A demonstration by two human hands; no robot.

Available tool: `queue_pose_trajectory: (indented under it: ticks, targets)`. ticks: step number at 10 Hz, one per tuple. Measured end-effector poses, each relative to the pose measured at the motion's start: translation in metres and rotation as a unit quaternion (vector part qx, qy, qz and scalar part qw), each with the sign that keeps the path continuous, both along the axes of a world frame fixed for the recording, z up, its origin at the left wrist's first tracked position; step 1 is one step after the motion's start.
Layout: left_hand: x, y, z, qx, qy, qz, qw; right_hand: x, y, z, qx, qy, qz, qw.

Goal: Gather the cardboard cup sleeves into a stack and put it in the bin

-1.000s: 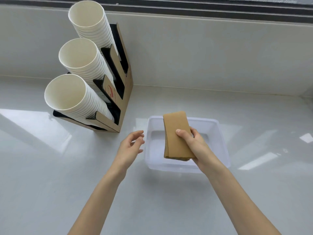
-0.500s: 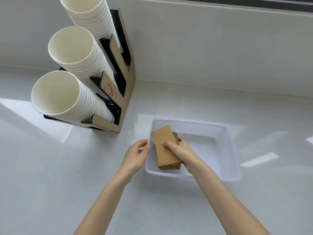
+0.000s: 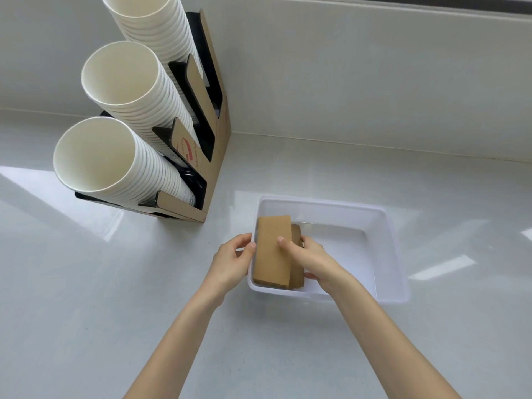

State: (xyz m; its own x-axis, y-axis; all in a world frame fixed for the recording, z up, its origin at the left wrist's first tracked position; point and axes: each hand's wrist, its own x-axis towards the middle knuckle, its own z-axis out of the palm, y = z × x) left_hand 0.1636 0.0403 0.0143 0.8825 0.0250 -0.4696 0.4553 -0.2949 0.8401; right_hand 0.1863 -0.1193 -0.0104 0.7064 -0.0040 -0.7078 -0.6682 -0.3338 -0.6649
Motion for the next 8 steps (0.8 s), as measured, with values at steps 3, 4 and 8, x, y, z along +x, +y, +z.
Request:
queue_pose_trajectory:
  ticks: [3, 4, 8]
  targets:
    - [-0.001, -0.001, 0.000, 0.001, -0.006, 0.012, 1.000, 0.002, 0.029, -0.002, -0.017, -0.009, 0.009, 1.000]
    - [-0.001, 0.000, 0.001, 0.005, -0.008, 0.010, 1.000, 0.003, 0.028, -0.008, -0.040, -0.016, 0.023, 0.999]
    - [-0.002, -0.003, 0.012, 0.120, -0.068, -0.039, 0.990, -0.012, -0.002, 0.026, -0.043, -0.059, 0.078, 0.994]
